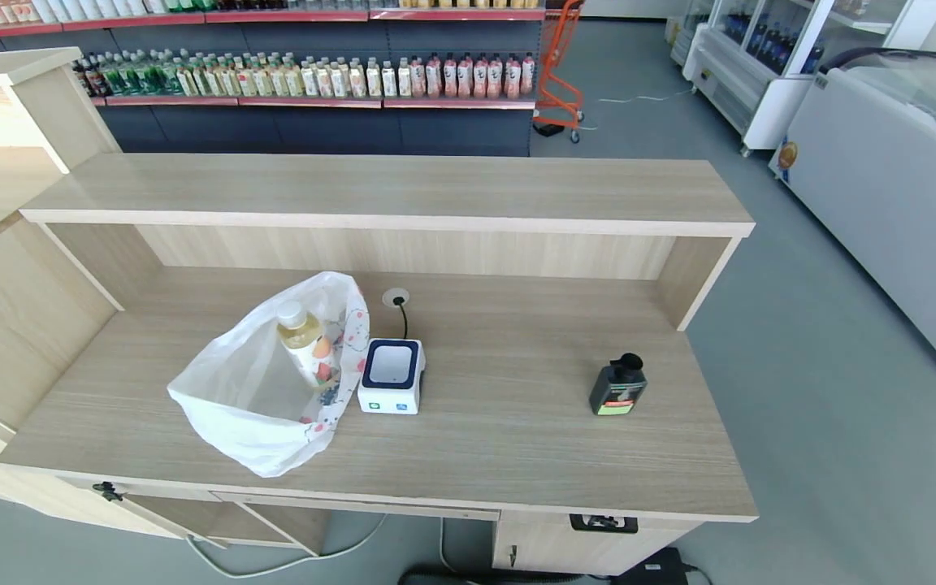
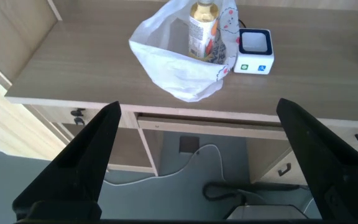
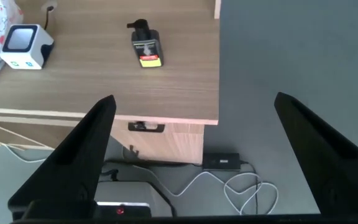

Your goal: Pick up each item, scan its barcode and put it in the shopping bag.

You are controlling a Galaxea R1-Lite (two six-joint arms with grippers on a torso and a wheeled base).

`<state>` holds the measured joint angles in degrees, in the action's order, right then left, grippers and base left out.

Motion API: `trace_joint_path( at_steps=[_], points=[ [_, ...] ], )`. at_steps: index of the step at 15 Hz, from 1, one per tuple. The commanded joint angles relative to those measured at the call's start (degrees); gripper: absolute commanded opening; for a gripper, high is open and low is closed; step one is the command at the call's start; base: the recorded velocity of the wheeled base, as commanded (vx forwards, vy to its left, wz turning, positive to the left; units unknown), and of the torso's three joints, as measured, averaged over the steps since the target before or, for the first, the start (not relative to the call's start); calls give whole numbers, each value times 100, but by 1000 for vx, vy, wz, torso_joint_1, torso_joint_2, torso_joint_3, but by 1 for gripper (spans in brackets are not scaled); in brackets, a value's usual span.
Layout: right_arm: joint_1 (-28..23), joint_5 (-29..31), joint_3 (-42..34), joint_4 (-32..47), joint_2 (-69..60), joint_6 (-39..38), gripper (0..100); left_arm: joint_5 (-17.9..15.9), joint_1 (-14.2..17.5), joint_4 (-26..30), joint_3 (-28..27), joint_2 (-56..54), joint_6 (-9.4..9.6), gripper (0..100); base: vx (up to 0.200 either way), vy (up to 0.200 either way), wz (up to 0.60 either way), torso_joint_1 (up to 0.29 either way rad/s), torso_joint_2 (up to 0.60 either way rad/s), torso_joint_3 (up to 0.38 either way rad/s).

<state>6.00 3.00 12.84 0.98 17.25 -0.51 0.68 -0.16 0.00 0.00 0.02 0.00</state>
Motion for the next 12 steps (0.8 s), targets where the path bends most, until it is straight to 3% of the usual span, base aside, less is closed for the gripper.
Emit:
trace_joint_path(
  at_steps=[1, 6, 10, 12],
  points=[
    [-1145, 34, 2733, 333, 4665, 886, 100, 2, 7, 0, 0, -2, 0, 100, 0, 0, 0, 0, 0, 0],
    [-1408, -133, 2882, -212, 7073, 2609, 100, 2, 7, 0, 0, -2, 0, 100, 0, 0, 0, 0, 0, 0],
    [-1048, -493, 3041, -765, 8207, 3338, 100, 2, 7, 0, 0, -2, 0, 100, 0, 0, 0, 0, 0, 0],
    [-609, -651, 3172, -1425, 8725, 3400, 100, 2, 7, 0, 0, -2, 0, 100, 0, 0, 0, 0, 0, 0]
  ],
)
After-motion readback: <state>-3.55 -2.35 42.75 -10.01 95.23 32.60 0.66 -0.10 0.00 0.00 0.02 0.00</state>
